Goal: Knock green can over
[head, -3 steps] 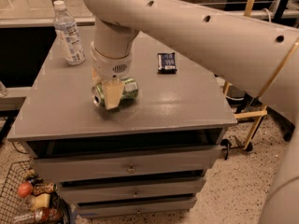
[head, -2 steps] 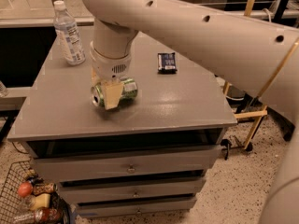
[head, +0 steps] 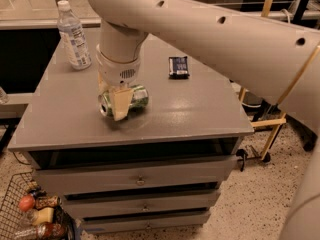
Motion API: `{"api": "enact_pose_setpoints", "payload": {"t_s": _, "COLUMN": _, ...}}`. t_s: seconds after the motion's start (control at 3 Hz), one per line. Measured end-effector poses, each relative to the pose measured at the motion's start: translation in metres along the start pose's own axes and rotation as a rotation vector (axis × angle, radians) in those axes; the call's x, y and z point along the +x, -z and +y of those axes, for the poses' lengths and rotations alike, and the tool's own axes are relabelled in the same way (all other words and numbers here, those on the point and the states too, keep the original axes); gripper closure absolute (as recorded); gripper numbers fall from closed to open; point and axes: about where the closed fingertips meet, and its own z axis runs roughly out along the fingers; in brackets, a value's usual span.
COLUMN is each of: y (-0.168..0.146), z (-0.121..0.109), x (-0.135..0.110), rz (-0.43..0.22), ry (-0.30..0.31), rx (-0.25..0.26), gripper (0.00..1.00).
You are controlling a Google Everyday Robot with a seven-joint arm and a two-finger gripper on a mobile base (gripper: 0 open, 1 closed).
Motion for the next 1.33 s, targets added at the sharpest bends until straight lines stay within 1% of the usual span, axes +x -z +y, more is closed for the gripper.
{"api": "enact_pose_setpoints", "payload": {"t_s": 0.33, "y": 0.0001, "z": 0.0002, "x": -0.0006, "rz": 0.000, "ry": 0.001, "rx": 0.001, "gripper": 0.00}}
{"api": "enact_pose_setpoints", "payload": {"t_s": 0.67, "y": 0.0002, "z": 0.0003, "x": -0.0006, "rz": 0.000, "ry": 0.001, "rx": 0.001, "gripper": 0.00}}
{"api": "enact_pose_setpoints", "payload": {"t_s": 1.33, "y": 0.0079, "z": 0.0037, "x": 0.0032, "rz": -0.018, "ry": -0.007, "rx": 0.029, "gripper": 0.00}}
